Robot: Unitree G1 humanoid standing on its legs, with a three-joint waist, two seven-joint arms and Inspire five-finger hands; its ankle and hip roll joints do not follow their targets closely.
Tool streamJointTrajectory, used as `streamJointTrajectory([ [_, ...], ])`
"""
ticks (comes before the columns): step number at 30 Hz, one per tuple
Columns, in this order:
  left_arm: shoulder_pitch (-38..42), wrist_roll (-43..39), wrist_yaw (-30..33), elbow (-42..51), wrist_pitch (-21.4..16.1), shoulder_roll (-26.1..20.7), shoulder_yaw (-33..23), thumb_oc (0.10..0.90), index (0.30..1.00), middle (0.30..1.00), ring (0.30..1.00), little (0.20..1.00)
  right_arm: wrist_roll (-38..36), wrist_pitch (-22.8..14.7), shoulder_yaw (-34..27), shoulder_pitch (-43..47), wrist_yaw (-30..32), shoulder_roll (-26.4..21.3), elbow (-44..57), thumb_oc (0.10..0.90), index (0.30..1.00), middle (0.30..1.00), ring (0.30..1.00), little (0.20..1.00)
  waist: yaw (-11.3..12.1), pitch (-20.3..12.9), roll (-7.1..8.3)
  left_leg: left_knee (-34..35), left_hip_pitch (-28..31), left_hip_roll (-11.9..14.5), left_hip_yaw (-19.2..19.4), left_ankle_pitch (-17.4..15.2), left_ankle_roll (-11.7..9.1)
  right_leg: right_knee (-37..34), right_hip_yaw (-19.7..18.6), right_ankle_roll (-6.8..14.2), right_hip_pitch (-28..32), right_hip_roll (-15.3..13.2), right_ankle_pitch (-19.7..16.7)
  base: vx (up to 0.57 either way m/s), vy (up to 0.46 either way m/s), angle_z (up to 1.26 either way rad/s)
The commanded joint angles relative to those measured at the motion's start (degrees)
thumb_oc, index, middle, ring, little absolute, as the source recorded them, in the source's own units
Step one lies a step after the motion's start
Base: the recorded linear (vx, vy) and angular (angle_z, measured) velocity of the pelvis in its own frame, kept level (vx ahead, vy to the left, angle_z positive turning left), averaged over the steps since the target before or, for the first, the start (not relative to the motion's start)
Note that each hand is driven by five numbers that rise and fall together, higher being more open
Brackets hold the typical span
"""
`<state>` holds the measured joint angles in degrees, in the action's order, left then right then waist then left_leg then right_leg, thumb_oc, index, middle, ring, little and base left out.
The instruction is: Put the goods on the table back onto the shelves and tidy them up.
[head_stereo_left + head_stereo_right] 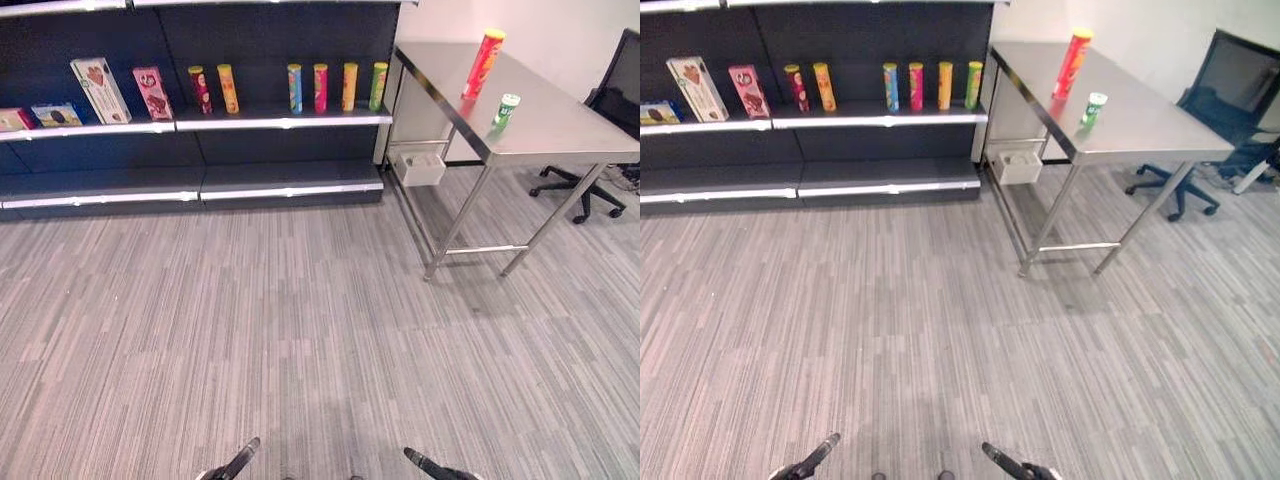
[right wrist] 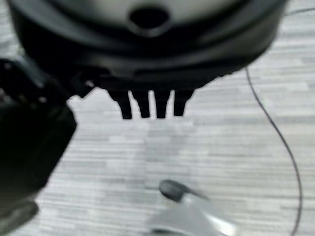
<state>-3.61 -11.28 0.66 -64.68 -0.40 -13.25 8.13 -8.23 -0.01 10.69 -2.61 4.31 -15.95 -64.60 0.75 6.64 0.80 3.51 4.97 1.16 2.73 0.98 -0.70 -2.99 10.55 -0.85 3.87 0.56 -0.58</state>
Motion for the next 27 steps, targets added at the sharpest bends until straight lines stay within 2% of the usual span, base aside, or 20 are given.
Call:
streamJointTrajectory([
  [1,4.27,-1.15,-0.02,0.18,-2.65,-1.22,-0.27,0.8,0.9,0.9,0.9,0.9,-1.64,-2.18,0.46,2.87,1.05,-2.99,1.92,0.8,0.9,0.9,0.9,0.9,0.42,1.9,0.23,1.49,2.22,1.66,2.88,-0.5,-3.07,-2.01,1.22,6.91,3.04,-2.74,0.45,0.0,0.0,0.0],
  [13,4.54,-1.61,0.55,2.33,-2.83,-1.48,-0.06,0.8,0.9,0.9,0.9,0.9,-1.28,-2.1,0.47,2.64,1.12,-3.75,3.39,0.8,0.9,0.9,0.9,0.9,0.16,2.08,-0.24,1.49,2.23,1.65,2.45,-0.62,-3.18,-2.01,0.9,6.82,2.93,-2.66,0.48,0.01,-0.008,-0.01],
  [18,4.88,-1.78,0.71,2.85,-2.87,-1.69,0.29,0.8,0.9,0.9,0.9,0.9,-2.17,-2.16,-0.12,1.88,0.9,-3.79,2.95,0.8,0.9,0.9,0.9,0.9,-0.32,3.3,-0.4,0.88,2.08,2.02,2.56,-0.48,-3.31,-2.01,0.41,6.32,2.57,-2.27,0.56,0.02,-0.049,0.0],
  [21,5.4,-2.62,1.06,3.99,-2.94,-2.05,0.36,0.8,0.9,0.9,0.9,0.9,-3.09,-2.33,-0.15,1.9,0.59,-3.87,2.95,0.8,0.9,0.9,0.9,0.9,-0.54,4.78,0.1,-4.84,-1.13,2.09,2.52,-1.91,-3.42,-2.01,0.01,5.61,2.12,-2.2,0.5,-0.02,-0.079,-0.02],
  [24,5.99,-3.37,1.55,6.58,-3.07,-2.66,0.79,0.8,0.9,0.9,0.9,0.9,-4.22,-2.64,0.11,1.96,0.28,-4.14,3.42,0.8,0.9,0.9,0.9,0.9,-0.53,6.77,0.78,-14.33,-6.81,2.13,1.94,-2.92,-3.9,-0.75,-0.22,4.31,1.1,-2.08,1.31,-0.06,-0.112,0.09],
  [26,6.32,-3.97,1.96,8.51,-3.28,-2.83,1.44,0.8,0.9,0.9,0.9,0.9,-5.22,-3.02,-0.17,1.71,0.25,-4.73,5.14,0.8,0.9,0.9,0.9,0.9,-0.33,9.42,1.28,-25.38,-14.07,2.62,0.55,1.44,-4.43,0.73,-0.09,2.95,0.75,-1.88,1.91,-0.06,-0.151,0.13],
  [27,6.38,-4.16,2.07,9.04,-3.22,-2.81,1.68,0.8,0.9,0.9,0.9,0.9,-5.24,-2.93,-0.06,1.59,0.45,-4.88,5.7,0.8,0.9,0.9,0.9,0.9,-0.57,9.99,1.12,-28.9,-16.08,2.81,0.08,2.5,-4.26,1.38,0.09,2.37,0.32,-1.53,2.46,-0.02,-0.095,0.12],
])
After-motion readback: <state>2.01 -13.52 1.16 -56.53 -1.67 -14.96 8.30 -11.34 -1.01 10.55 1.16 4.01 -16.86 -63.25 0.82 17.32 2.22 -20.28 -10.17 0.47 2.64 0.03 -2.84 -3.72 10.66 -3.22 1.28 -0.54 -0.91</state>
